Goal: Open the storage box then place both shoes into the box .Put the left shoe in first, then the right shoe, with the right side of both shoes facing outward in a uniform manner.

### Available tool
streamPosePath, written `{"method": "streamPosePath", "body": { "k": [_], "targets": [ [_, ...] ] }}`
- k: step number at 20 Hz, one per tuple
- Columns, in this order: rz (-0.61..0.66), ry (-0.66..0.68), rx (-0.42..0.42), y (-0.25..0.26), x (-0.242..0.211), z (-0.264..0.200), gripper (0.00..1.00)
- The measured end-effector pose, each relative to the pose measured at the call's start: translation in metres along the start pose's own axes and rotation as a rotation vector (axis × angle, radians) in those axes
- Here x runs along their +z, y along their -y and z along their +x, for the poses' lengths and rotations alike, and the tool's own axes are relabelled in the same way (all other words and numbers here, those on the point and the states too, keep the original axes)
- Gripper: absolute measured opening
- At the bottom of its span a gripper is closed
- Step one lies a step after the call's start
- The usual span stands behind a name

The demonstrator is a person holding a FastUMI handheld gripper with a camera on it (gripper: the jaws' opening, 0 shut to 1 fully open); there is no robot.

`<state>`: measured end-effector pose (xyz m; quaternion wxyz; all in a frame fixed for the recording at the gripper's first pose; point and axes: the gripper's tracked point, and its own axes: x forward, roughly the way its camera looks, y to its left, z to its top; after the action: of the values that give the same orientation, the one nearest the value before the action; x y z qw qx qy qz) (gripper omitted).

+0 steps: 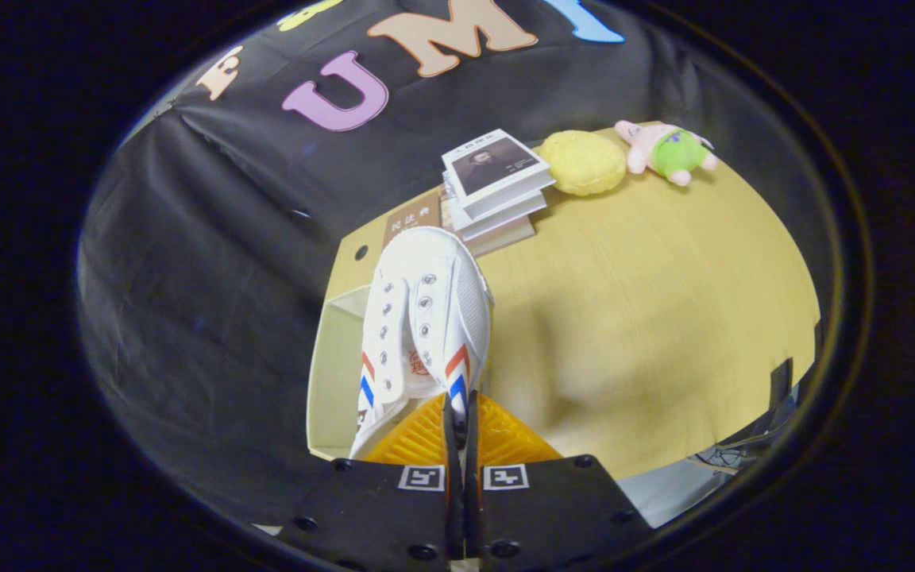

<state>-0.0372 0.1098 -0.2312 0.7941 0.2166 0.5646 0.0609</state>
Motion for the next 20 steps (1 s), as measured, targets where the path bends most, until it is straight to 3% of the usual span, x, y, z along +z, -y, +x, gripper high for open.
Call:
{"method": "streamPosePath", "body": {
  "k": [12,14,17,20],
  "targets": [
    [-0.020,-0.066,0.044,-0.071,-0.022,0.049,0.04],
    [-0.033,-0.075,0.043,-0.074,-0.029,0.057,0.23],
    [0.041,-0.012,0.161,-0.105,-0.012,0.053,0.52],
    [-0.039,0.050,0.053,-0.074,0.004,0.050,0.80]
  ]
}}
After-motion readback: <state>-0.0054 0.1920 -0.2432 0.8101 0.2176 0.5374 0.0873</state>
